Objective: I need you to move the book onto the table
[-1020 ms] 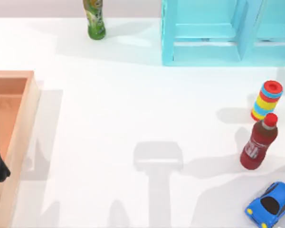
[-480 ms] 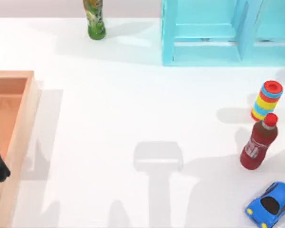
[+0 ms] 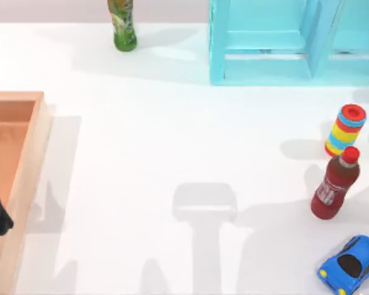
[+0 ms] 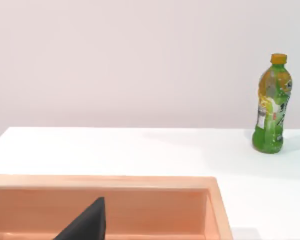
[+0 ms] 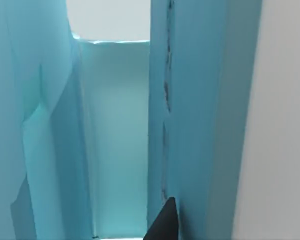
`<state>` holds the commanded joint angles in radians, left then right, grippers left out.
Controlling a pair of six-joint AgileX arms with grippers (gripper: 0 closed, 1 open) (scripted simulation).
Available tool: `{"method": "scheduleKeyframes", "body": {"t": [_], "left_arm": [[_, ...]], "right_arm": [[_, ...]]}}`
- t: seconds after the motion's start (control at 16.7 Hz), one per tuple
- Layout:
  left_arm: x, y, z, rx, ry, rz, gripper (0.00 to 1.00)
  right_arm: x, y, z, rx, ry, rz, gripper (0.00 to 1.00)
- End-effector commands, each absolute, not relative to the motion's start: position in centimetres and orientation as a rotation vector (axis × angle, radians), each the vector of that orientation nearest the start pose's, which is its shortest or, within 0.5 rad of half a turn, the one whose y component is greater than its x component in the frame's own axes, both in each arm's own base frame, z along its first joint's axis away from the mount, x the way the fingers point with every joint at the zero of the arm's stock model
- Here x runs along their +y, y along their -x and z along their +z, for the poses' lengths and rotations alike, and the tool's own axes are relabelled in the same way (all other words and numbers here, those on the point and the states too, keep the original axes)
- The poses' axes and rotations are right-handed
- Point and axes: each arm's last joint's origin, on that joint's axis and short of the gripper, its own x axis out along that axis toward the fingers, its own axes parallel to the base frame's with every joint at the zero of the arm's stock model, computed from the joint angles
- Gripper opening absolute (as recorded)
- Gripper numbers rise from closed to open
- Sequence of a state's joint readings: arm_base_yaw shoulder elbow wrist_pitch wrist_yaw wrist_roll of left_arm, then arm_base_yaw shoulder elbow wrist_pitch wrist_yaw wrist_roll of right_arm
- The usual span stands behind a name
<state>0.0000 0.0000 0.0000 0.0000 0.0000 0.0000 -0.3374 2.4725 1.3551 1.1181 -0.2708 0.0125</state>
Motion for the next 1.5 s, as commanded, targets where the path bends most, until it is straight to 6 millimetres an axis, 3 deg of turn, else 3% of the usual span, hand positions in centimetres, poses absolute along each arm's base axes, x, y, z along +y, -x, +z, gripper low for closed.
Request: {"method": "scheduleKeyframes", "body": {"t": [0.3,0.48,0.6,0.84,0.96,1.08,1.2,1.32,1.5], "left_arm": [[-0.1,-10.6,16.0,0.000,0.000,0.000,1.00],[-0.1,-10.6,16.0,0.000,0.000,0.000,1.00],[-0.1,-10.6,16.0,0.000,0.000,0.000,1.00],[-0.1,-10.6,16.0,0.000,0.000,0.000,1.00],[-0.1,-10.6,16.0,0.000,0.000,0.000,1.00],[-0.1,-10.6,16.0,0.000,0.000,0.000,1.00],[-0.1,-10.6,16.0,0.000,0.000,0.000,1.00],[-0.1,-10.6,16.0,0.000,0.000,0.000,1.00],[-0.1,-10.6,16.0,0.000,0.000,0.000,1.00]], "right_arm": [[-15.6,-45.9,7.7,0.020,-0.020,-0.042,0.00],[-16.3,-43.9,10.5,0.056,-0.034,-0.041,0.00],[-16.8,-42.1,14.3,0.035,-0.023,-0.036,0.00],[-16.5,-36.4,25.3,-0.124,0.054,-0.034,0.00],[-15.8,-33.0,28.5,-0.154,0.072,-0.036,0.00],[-15.3,-30.1,28.9,-0.115,0.054,-0.042,0.00],[-15.1,-27.8,27.9,-0.048,0.017,-0.044,0.00],[-15.0,-26.7,27.2,-0.008,-0.005,-0.037,0.00],[-15.0,-26.5,27.0,0.000,-0.010,-0.034,0.00]]}}
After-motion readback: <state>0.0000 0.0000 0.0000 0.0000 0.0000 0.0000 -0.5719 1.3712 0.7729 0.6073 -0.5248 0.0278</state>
